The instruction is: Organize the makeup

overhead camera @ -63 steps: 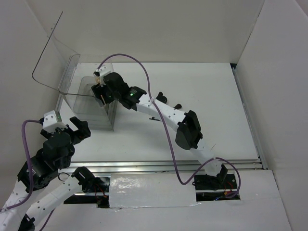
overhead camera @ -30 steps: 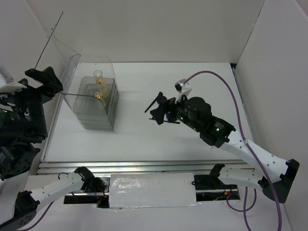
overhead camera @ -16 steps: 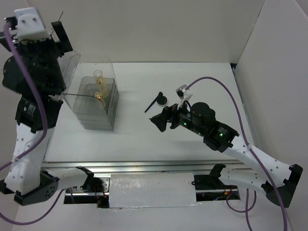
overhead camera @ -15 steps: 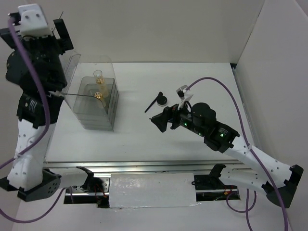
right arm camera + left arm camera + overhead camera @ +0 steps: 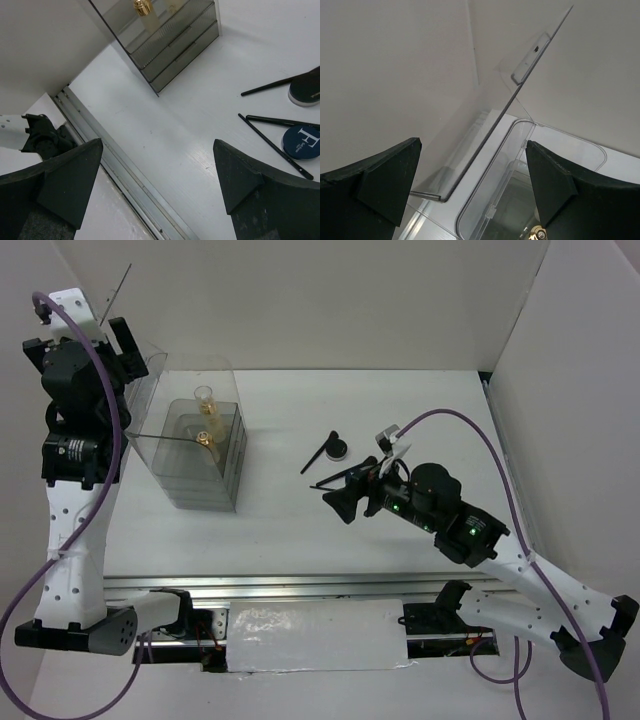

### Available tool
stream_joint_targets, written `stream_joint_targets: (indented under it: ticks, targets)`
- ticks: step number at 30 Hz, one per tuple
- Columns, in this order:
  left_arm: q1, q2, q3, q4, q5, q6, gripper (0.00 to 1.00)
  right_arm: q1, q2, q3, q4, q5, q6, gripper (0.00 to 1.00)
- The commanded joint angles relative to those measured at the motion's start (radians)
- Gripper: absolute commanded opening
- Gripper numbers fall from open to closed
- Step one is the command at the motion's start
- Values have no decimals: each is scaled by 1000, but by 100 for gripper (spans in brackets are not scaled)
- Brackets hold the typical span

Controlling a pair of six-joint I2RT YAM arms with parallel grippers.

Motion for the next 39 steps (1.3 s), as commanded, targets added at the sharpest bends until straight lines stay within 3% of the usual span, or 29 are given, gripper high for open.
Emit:
stream_joint_targets:
  ticks: [1, 11, 24, 39]
  targets:
    - [35, -43, -59, 100, 92, -66, 100, -5, -13, -17, 8, -6, -27, 100]
    - [37, -70, -150, 185, 297, -12, 100, -9, 0, -59, 65, -6, -29, 100]
    - [37, -184, -224, 150, 459, -120, 99, -11, 18, -43, 68, -6, -26, 100]
    - [37, -299, -188, 52, 950, -316, 99, -25, 110, -8, 130, -63, 80, 100]
